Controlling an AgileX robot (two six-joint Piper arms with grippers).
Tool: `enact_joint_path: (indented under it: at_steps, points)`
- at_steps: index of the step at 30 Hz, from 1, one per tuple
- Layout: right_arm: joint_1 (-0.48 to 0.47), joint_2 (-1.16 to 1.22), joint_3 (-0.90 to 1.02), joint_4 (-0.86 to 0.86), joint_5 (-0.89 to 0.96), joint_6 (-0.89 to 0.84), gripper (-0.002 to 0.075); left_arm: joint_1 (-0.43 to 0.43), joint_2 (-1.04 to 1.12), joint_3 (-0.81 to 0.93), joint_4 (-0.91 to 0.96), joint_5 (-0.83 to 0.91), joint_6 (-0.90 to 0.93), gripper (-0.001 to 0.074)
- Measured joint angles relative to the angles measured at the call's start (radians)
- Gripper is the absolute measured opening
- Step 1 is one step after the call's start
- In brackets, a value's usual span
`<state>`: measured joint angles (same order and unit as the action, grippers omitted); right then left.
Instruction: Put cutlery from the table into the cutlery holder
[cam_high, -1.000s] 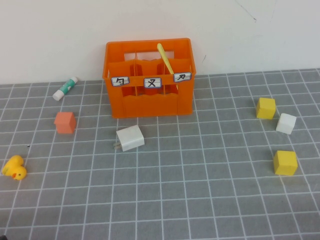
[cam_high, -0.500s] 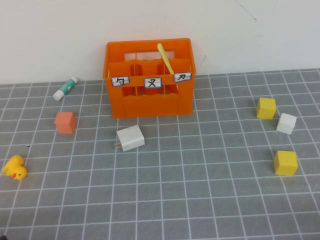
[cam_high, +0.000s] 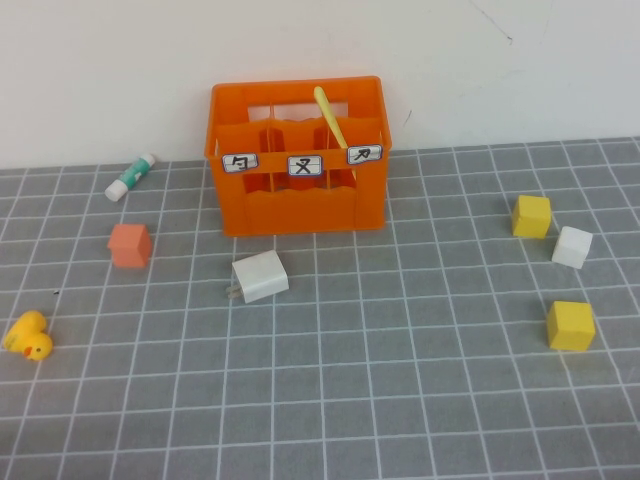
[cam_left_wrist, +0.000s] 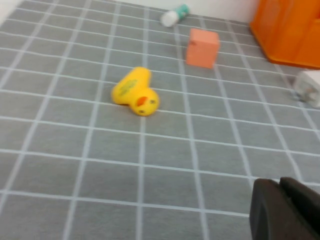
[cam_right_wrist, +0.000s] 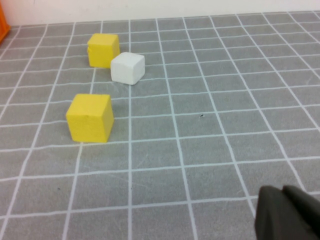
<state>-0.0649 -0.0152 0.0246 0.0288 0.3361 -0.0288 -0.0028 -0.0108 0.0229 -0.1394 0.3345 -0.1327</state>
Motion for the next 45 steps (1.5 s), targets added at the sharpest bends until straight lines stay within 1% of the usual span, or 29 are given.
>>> enact_joint_path:
  at_steps: [5, 7, 16, 32, 38, 45]
  points:
    - [0.000, 0.000, 0.000, 0.000, 0.000, 0.000, -0.0003, 0.092, 0.000, 0.000, -0.001, 0.000, 0.000, 0.0000]
    - [0.000, 0.000, 0.000, 0.000, 0.000, 0.000, -0.0003, 0.105, 0.000, 0.000, -0.001, 0.000, 0.000, 0.0000]
    - [0.000, 0.000, 0.000, 0.000, 0.000, 0.000, -0.0003, 0.074, 0.000, 0.000, -0.004, 0.000, 0.000, 0.0000]
    - [0.000, 0.000, 0.000, -0.002, 0.000, -0.002, -0.0003, 0.074, 0.000, 0.000, -0.004, 0.000, 0.000, 0.0000]
    - [0.000, 0.000, 0.000, -0.105, 0.010, -0.032, -0.0003, 0.074, 0.000, 0.000, -0.004, 0.000, 0.000, 0.0000]
    - [0.000, 0.000, -0.002, -0.126, 0.016, -0.093, -0.0003, 0.074, 0.000, 0.000, -0.004, 0.002, 0.000, 0.0000]
